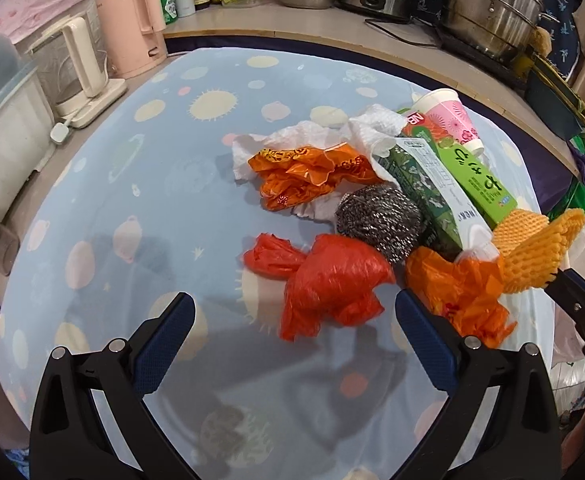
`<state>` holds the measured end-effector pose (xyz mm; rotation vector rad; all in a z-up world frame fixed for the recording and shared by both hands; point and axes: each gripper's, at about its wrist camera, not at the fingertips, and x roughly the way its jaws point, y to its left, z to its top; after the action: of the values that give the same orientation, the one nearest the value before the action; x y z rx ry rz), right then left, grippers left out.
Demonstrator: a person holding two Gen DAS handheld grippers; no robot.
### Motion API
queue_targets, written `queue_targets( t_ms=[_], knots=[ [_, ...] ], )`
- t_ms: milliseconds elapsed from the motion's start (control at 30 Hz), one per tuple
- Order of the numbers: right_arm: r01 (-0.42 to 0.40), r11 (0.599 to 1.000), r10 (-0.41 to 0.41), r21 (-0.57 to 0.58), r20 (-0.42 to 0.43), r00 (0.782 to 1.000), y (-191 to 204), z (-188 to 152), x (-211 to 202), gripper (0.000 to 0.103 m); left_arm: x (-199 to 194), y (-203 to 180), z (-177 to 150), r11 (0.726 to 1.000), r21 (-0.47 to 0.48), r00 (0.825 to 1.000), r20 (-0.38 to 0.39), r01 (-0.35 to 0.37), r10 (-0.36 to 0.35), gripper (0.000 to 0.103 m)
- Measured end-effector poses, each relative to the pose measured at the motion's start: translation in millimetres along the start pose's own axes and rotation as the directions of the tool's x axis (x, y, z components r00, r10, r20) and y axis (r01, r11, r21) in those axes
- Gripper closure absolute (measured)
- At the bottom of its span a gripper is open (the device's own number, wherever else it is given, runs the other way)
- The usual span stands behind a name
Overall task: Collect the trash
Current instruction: 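Grasp the red plastic bag with the left tool while the right tool grasps the orange foam net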
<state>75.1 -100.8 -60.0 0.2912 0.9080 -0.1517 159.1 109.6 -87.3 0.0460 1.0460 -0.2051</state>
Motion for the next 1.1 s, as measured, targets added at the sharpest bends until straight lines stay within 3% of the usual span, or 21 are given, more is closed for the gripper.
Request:
queue_targets(
  t_ms=[33, 100, 267, 333, 433, 467, 533, 667, 800, 1100],
  knots=[
    [0.003, 1.000, -0.003, -0.002, 0.002, 1.000, 0, 2, 1, 0.054, 3, 1, 2, 1.000, -0.004, 1.000, 0.002, 0.006, -0.006, 0.007],
    [0.010, 1.000, -0.010, 0.002, 0.024, 1.000, 0, 5, -1, 0.036, 9, 2, 5, 1.000, -0.014, 1.000, -0.002, 0.013, -0.013, 0.007],
    [0.003, 1.000, -0.003, -0.003, 0.052, 0.999, -3, 19, 6, 0.035, 20, 3, 9, 0.999, -0.025, 0.999, -0.003, 0.046, -0.046, 0.011],
    [-0.019, 1.000, 0.020, -0.014, 0.047, 0.999, -3, 24, 14, 0.035, 25, 3, 11, 0.997, -0.027, 0.997, -0.021, 0.070, -0.071, 0.028],
    [-0.055, 0.998, 0.055, -0.021, 0.034, 0.998, -3, 29, 22, 0.047, 29, 5, 12, 0.992, -0.053, 0.992, -0.049, 0.112, -0.114, 0.039],
    [-0.065, 0.998, 0.065, -0.023, 0.024, 0.998, -3, 30, 26, 0.056, 29, 6, 11, 0.991, -0.060, 0.991, -0.054, 0.120, -0.123, 0.042],
    [-0.084, 0.996, 0.084, -0.025, 0.002, 0.996, -2, 30, 31, 0.071, 30, 6, 11, 0.990, -0.059, 0.990, -0.059, 0.125, -0.128, 0.057],
    [-0.107, 0.994, 0.106, -0.039, -0.018, 0.994, 1, 24, 34, 0.086, 27, 6, 9, 0.990, -0.058, 0.989, -0.065, 0.132, -0.135, 0.064],
    [-0.093, 0.994, 0.093, -0.050, 0.001, 0.996, 4, 19, 24, 0.094, 15, 4, 6, 0.991, -0.046, 0.990, -0.050, 0.129, -0.131, 0.069],
    [-0.076, 0.997, 0.073, 0.019, 0.108, 0.991, -21, 21, -31, 0.095, -35, 1, 2, 0.991, -0.017, 0.991, 0.026, 0.134, -0.133, 0.072]
  ],
)
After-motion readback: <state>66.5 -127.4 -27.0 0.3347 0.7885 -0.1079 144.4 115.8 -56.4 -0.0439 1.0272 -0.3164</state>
